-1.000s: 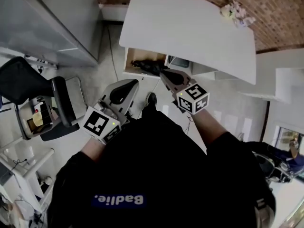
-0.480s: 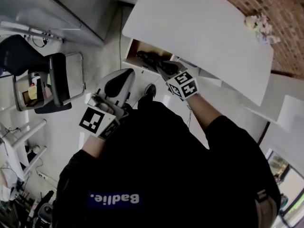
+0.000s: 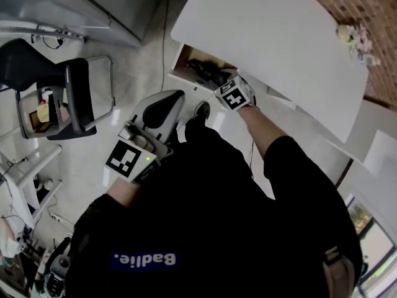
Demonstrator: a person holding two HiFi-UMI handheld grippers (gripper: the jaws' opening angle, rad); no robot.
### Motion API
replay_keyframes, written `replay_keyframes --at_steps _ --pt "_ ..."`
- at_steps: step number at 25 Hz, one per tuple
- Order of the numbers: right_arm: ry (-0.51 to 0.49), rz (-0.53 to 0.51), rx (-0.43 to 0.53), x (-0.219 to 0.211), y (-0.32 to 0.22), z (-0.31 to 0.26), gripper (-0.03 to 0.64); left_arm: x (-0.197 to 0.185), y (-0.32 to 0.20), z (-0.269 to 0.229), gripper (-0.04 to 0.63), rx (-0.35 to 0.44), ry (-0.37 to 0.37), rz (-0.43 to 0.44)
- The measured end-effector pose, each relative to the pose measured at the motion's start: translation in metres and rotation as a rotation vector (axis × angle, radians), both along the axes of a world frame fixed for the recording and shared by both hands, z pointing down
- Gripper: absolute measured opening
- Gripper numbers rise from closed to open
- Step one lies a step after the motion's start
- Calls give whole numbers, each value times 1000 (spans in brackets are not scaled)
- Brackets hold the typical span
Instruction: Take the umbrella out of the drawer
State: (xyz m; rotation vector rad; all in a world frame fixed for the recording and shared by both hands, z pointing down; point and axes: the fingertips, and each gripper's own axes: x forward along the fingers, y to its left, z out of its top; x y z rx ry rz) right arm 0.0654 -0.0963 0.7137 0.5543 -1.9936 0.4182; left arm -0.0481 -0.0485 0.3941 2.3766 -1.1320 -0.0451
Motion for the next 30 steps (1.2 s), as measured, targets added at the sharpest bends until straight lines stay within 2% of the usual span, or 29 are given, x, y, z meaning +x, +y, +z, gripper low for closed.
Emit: replay_keyframes --at_steps 4,8,13,19,23,30 --pt "113 -73 12 -4 -3 32 192 -6 -4 5 -2 -6 -16 18" --pt "212 -145 43 -10 -3 60 196 -23 -2 9 -3 -14 -16 -2" --pt "300 -199 7 -8 -3 102 218 -48 9 27 -2 -56 -38 -38" --pt "444 -316 -16 2 -6 145 249 -72 22 53 -2 -103 -54 -97" --pt "477 -339 -18 3 -9 165 253 -87 26 64 -2 -121 -67 -136" --pt "530 -331 -70 8 -13 187 273 -101 29 75 -2 -137 -73 -153"
